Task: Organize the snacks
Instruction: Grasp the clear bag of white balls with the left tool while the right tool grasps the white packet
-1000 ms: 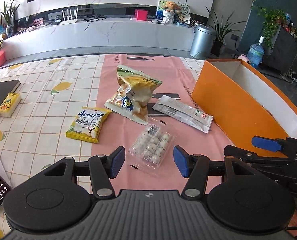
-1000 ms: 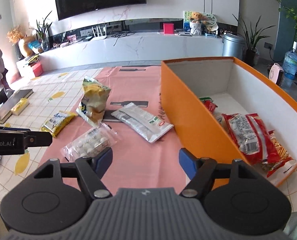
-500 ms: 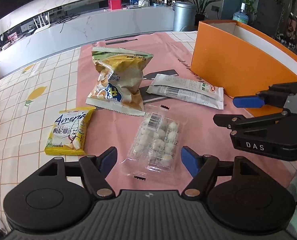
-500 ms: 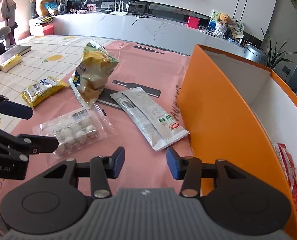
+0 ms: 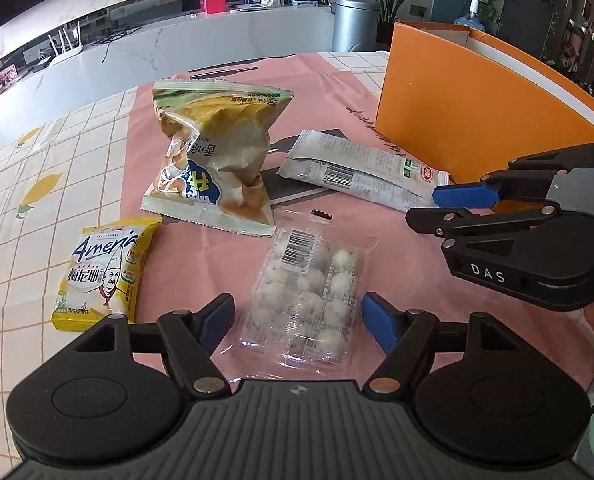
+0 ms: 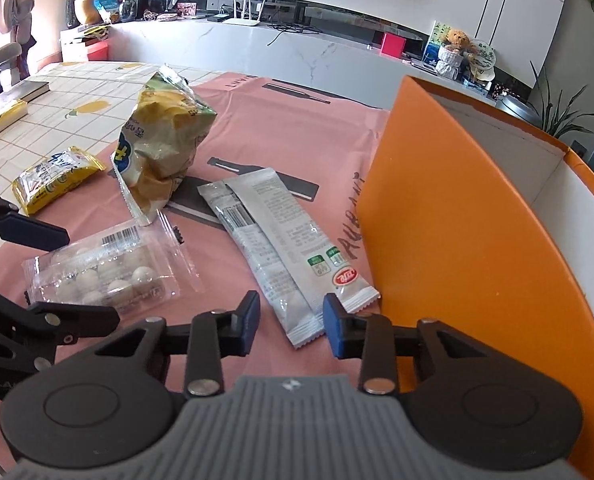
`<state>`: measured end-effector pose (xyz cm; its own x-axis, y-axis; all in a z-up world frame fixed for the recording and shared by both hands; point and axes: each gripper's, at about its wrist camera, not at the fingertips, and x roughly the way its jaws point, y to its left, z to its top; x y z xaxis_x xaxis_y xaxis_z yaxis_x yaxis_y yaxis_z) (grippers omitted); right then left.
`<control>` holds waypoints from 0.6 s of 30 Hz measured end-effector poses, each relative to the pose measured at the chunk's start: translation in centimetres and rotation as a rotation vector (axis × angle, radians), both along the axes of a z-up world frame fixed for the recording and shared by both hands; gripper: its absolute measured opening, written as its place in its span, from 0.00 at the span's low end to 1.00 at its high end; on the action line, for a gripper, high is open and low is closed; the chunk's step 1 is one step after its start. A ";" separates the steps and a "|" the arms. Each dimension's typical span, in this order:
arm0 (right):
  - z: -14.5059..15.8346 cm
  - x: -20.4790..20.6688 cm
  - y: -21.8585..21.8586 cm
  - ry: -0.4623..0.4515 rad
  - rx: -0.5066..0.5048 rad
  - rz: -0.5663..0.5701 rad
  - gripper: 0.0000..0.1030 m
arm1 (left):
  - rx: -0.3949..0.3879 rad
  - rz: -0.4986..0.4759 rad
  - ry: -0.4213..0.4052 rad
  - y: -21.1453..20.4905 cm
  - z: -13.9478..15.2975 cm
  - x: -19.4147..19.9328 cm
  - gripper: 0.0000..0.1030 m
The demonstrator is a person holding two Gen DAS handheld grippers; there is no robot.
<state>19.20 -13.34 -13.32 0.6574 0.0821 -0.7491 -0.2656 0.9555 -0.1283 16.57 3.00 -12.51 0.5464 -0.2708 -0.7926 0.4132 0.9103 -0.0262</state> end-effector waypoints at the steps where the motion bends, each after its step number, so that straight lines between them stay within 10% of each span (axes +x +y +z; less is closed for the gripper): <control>1: -0.1 -0.1 0.2 0.001 -0.001 0.008 0.15 | 0.001 0.002 -0.002 -0.1 0.0 0.1 0.83; 6: -0.1 -0.1 0.2 0.015 0.031 0.009 0.00 | 0.019 0.007 -0.012 -0.5 -0.2 -0.1 0.83; 18: 0.6 -1.9 1.5 0.078 0.136 0.043 0.00 | 0.021 0.179 0.035 1.3 0.4 -1.2 0.72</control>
<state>17.29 -11.79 -12.72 0.5916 0.2124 -0.7778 -0.3103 0.9503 0.0235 15.38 4.26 -12.10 0.5560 -0.1552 -0.8166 0.2442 0.9696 -0.0181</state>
